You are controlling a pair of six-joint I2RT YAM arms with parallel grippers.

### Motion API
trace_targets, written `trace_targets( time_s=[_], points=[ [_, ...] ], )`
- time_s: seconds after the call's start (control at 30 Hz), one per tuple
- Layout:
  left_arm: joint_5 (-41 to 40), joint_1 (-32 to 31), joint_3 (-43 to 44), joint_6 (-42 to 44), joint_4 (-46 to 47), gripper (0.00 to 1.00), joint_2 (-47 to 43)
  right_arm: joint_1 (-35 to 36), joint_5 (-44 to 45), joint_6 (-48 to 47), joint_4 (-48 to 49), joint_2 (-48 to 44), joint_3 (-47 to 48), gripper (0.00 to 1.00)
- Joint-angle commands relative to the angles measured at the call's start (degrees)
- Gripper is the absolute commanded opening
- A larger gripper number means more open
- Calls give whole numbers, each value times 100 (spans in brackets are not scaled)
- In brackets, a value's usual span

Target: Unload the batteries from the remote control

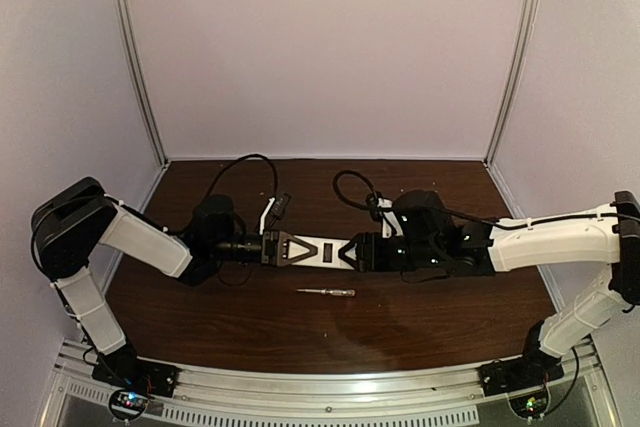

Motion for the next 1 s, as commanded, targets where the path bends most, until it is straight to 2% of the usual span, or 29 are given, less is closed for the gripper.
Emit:
trace_targets(
  time_s=[0.0,0.33,0.53,0.97],
  points=[
    [165,-28,-48,-47,446,0,-173,-47,-122,-30,240,-39,40,59],
    [205,-92,-45,-127,546,0,-175,-48,-175,-48,294,-49,-18,45],
    [200,-89,-39,-126,534,0,-170,-48,-147,-19,316,-186,-128,34],
    [201,-94,-48,-144,562,0,-168,-45,-181,-13,350,-134,-198,25]
  ],
)
